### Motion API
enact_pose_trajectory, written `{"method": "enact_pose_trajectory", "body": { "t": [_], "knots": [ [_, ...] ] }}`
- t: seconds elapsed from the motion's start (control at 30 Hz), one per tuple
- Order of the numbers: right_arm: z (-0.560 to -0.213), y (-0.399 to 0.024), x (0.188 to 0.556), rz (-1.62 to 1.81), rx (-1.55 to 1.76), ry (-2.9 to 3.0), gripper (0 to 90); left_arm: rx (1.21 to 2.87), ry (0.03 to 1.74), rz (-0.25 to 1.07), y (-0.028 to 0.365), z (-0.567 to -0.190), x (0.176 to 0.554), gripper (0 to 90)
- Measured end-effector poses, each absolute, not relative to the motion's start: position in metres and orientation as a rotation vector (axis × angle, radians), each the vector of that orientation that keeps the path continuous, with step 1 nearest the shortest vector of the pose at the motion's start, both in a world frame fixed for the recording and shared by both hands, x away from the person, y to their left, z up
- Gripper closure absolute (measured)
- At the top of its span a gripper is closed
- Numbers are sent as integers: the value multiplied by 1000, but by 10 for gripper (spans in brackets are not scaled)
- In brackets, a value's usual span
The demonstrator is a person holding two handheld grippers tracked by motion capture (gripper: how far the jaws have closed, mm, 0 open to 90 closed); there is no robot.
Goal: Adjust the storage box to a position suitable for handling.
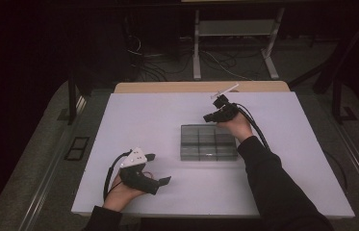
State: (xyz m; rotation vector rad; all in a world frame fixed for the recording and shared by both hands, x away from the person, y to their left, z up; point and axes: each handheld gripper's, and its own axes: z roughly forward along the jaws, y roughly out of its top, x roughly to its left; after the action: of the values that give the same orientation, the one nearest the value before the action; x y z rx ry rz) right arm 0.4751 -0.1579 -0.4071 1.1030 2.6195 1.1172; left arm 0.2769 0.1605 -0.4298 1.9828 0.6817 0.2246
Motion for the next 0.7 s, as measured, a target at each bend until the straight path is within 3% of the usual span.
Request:
{"method": "enact_pose_trajectory", "body": {
  "t": [0.7],
  "knots": [
    [-412,-154,474,1032,1105,2643,896,1982,682,229,162,-430,277,0]
  ]
}}
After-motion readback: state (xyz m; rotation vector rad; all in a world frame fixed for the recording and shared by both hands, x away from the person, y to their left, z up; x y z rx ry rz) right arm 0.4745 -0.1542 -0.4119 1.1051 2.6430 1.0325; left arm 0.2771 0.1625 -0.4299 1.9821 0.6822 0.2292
